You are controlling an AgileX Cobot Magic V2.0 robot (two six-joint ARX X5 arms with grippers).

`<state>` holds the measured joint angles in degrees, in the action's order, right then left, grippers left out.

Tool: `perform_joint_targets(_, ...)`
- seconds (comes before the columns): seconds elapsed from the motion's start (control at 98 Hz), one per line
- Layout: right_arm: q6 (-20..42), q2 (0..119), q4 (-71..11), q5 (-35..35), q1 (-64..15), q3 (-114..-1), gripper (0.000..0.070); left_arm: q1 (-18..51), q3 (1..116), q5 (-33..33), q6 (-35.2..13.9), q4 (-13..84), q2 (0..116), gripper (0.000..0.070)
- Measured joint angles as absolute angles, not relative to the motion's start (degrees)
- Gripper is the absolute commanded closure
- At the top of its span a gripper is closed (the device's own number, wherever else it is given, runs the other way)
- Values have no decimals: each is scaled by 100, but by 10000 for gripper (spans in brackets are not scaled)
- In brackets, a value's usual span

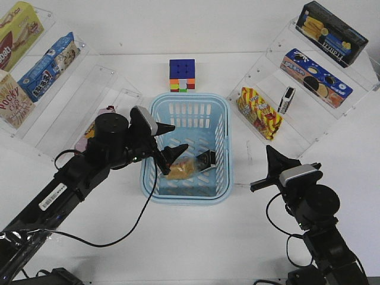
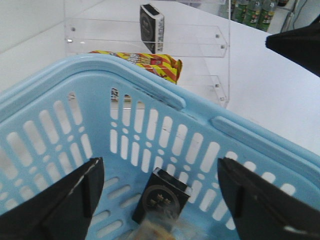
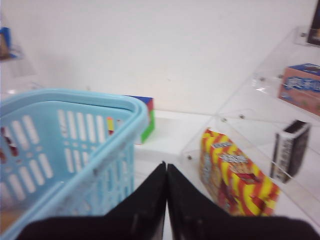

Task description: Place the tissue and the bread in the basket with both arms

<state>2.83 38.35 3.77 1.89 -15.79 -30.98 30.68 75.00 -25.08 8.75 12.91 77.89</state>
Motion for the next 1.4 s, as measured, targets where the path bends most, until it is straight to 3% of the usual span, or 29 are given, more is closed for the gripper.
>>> perform_joint_targets(0.041, 283, 3782, 276, 89, -1579, -3098, 700, 2995, 7535, -2331, 834, 1372, 7686, 397)
perform_joint_targets(0.112, 283, 3642, 93, -91, -1581, -3098, 700, 2840, 7612, -1848, 784, 1481, 7402, 619)
perform_joint_targets(0.153, 283, 3535, -49, -191, -1581, -3098, 700, 2755, 7655, -1487, 746, 1584, 7172, 700)
perform_joint_targets(0.296, 283, 3236, -196, -440, -1575, -3055, 700, 2508, 7769, -292, 526, 2139, 6211, 699)
perform_joint_targets(0.418, 283, 3199, -163, -495, -1575, -3046, 700, 2272, 7714, 368, 362, 2847, 5566, 699)
perform_joint_targets(0.571, 285, 3201, -183, -429, -1581, -3046, 700, 1962, 6370, 742, 78, 2340, 4661, 699)
perform_joint_targets(0.827, 285, 3201, -145, -451, -1581, -3046, 700, 1815, 3402, 786, -174, 735, 3103, 698)
perform_joint_targets(1.398, 285, 3201, -145, -451, -1581, -3046, 700, 1813, 3413, 784, -228, 810, 2047, 698)
